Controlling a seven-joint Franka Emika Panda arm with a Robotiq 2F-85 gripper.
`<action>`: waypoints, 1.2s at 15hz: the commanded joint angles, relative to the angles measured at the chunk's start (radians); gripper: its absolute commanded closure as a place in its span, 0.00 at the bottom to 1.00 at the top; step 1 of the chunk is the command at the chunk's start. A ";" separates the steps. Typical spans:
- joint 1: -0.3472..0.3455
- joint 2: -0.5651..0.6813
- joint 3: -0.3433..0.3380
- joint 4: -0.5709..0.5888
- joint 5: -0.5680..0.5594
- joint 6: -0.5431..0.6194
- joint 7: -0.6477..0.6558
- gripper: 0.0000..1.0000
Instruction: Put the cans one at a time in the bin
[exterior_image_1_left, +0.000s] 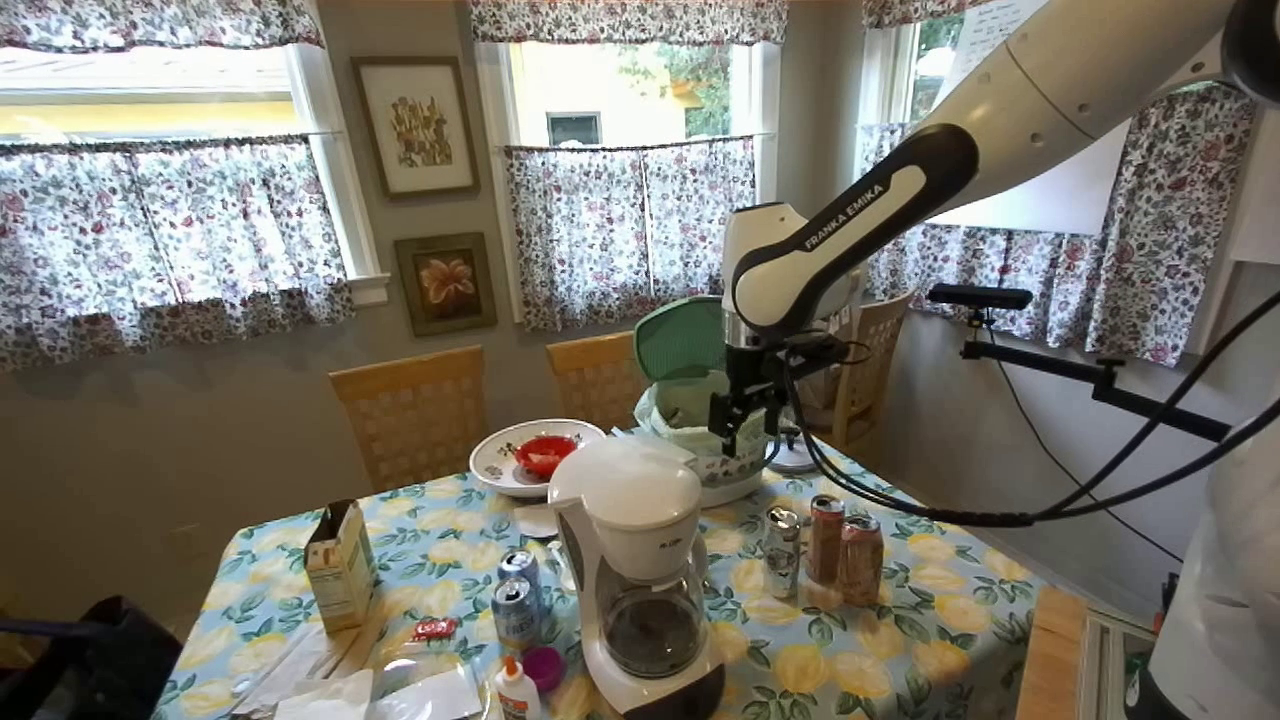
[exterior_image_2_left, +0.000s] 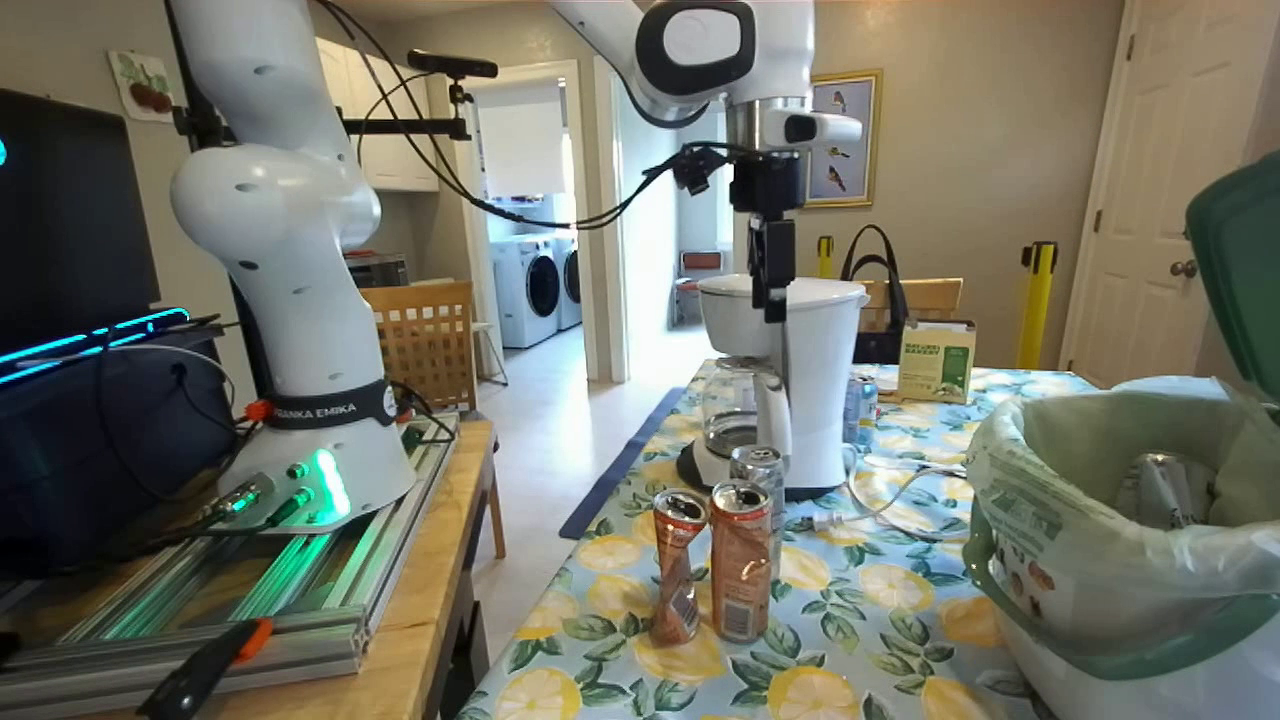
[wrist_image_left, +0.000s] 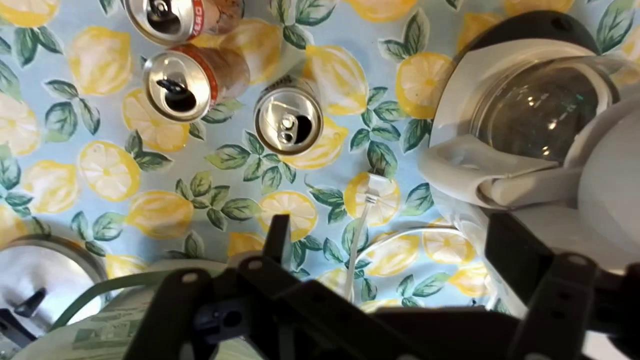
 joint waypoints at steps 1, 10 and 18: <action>-0.019 -0.037 -0.012 -0.082 -0.024 0.024 0.012 0.00; -0.065 0.096 -0.063 -0.212 -0.053 0.316 -0.091 0.00; -0.065 0.236 -0.085 -0.195 -0.096 0.497 -0.150 0.00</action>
